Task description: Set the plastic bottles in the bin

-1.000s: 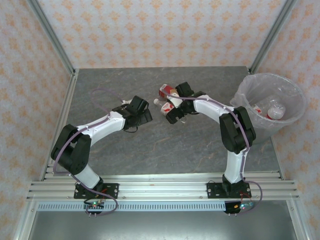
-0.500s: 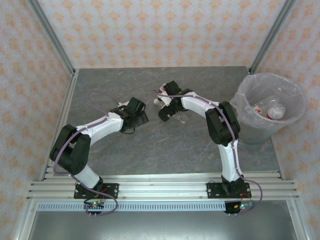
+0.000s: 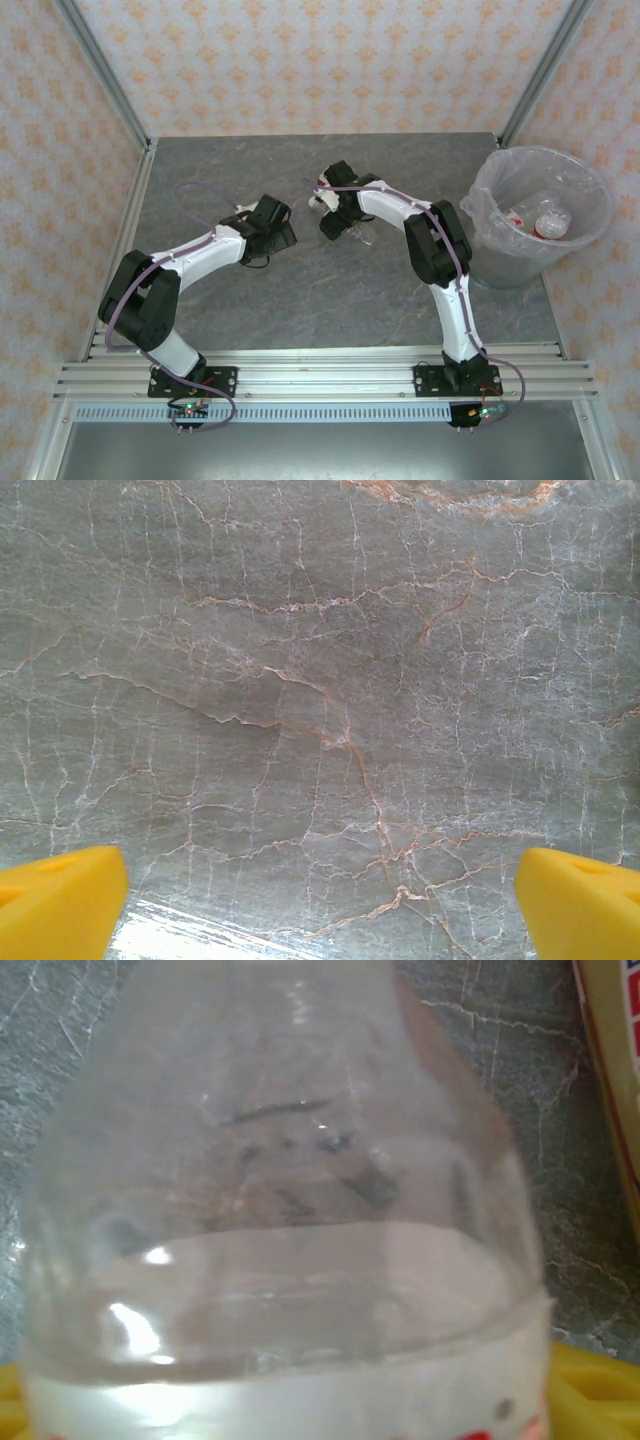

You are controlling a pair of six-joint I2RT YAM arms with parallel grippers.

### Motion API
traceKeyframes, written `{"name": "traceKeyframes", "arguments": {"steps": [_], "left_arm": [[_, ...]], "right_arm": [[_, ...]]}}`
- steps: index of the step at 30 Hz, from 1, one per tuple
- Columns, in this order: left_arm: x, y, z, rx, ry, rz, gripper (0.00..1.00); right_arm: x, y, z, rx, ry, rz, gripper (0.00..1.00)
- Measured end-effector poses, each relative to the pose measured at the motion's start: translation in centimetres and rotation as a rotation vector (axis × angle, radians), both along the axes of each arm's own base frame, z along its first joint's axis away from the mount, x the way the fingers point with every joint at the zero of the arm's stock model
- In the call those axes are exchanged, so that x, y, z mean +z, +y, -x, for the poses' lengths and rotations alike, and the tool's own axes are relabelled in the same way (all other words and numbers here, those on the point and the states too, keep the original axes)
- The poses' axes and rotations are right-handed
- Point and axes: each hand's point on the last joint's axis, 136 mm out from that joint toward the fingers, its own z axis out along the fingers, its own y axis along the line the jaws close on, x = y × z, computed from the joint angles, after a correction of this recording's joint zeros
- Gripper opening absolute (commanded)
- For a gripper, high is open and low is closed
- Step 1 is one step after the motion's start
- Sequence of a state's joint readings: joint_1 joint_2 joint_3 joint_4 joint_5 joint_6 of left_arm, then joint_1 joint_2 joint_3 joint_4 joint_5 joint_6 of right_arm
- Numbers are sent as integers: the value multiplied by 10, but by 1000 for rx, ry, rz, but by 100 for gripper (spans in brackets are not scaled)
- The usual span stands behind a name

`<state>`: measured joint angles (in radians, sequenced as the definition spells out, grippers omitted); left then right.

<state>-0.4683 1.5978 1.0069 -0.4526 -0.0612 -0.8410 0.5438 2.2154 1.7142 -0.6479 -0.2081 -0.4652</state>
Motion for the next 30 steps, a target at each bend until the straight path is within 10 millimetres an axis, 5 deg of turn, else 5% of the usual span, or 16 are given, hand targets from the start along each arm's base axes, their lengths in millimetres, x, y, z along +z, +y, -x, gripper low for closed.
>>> {"name": "traceKeyframes", "arguments": {"steps": [19,30], "left_arm": [[0,0,0,0,0,1,100],[2,-11,-4,-26,-11,53,100]], "right_arm": [[4,-20,27,-10,13,35,55],[44,-26,36,-11,-65,-11,52]]}}
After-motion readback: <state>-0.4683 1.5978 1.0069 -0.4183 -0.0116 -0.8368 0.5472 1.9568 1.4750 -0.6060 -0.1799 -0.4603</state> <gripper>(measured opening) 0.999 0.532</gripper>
